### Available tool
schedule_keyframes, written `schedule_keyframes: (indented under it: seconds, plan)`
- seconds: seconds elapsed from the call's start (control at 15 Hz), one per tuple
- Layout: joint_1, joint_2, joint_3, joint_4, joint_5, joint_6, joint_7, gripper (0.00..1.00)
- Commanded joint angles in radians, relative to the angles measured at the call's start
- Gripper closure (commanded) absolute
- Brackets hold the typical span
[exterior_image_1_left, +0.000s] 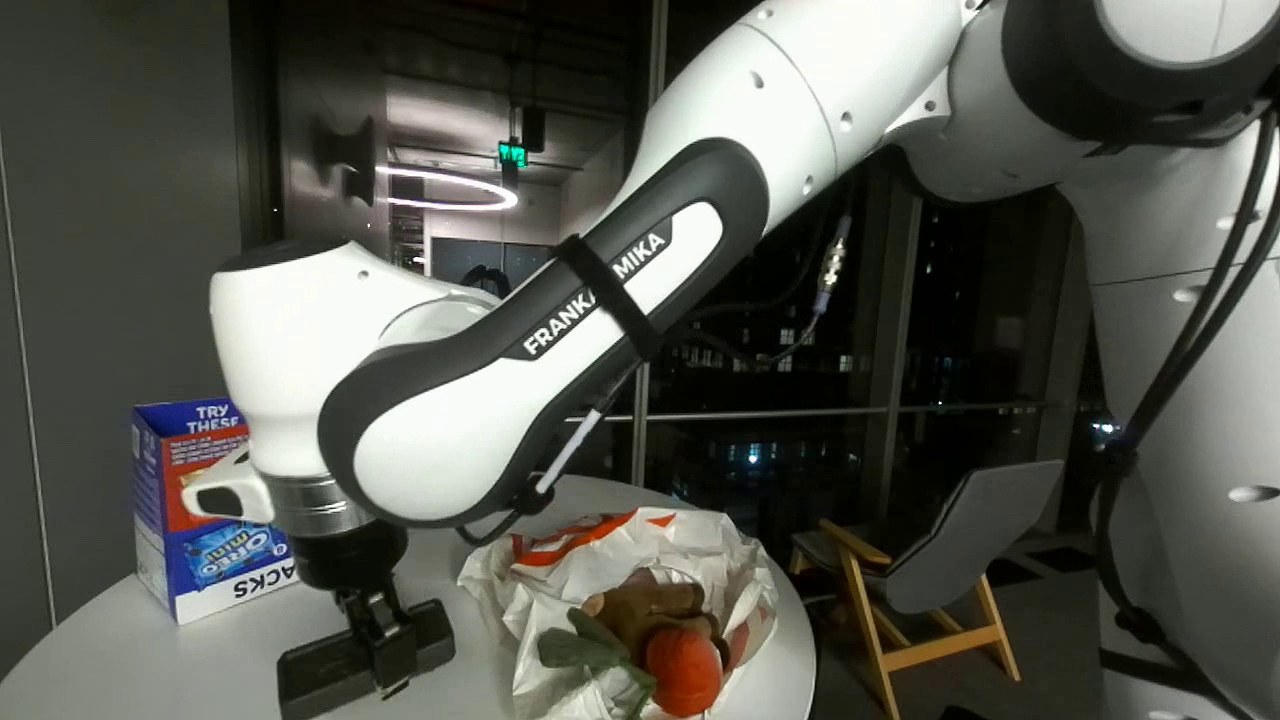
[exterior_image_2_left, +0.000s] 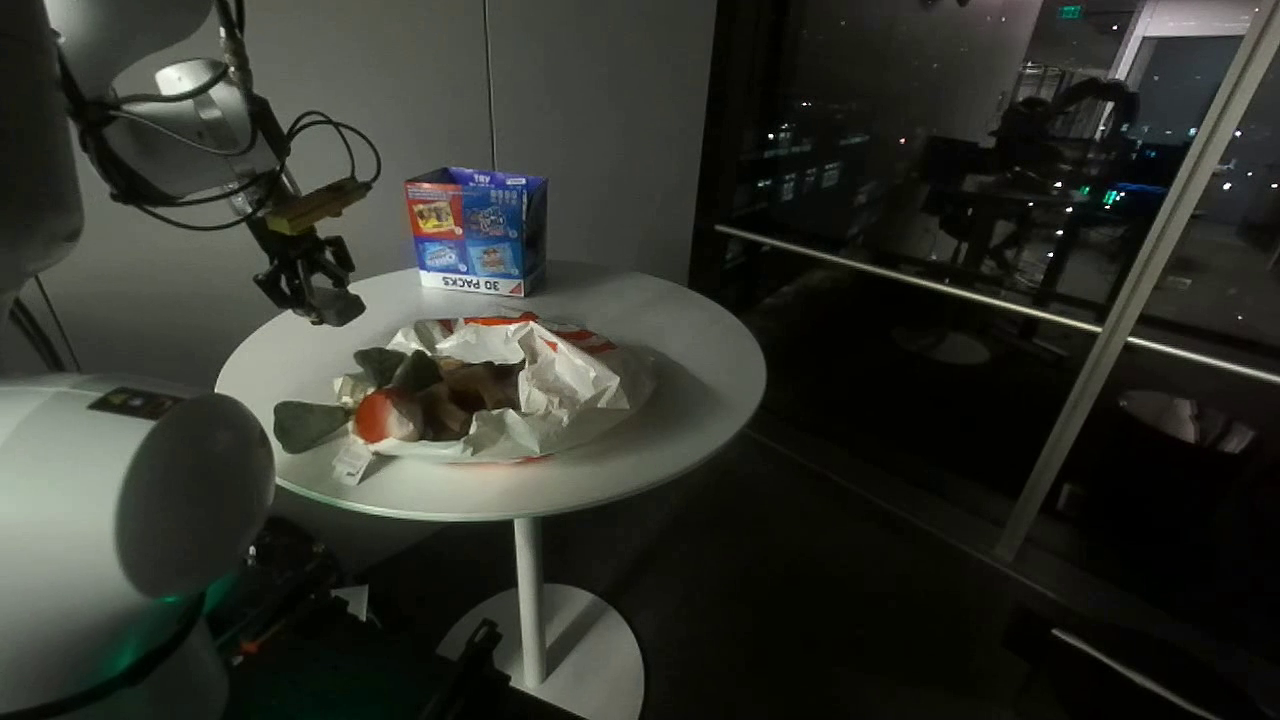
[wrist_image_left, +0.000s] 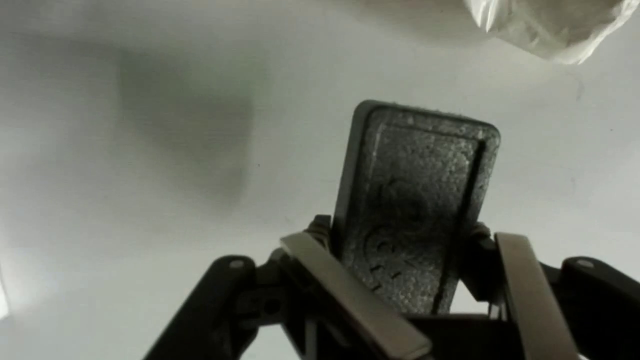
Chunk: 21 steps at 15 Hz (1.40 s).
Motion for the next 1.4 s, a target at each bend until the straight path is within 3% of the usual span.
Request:
schedule_keyframes:
  seconds: [0.0,0.4,0.87,1.33]
  plan:
    - [-0.048,-0.158,-0.019,-0.134,-0.022,0.011,0.140,0.64]
    - [-0.125,-0.352,-0.059,-0.340,-0.055,-0.015,0.368,0.64]
    - [-0.189,-0.501,-0.050,-0.495,-0.068,-0.191,0.653,0.64]
    - [-0.224,-0.303,-0.026,-0.404,-0.196,-0.455,0.969,0.64]
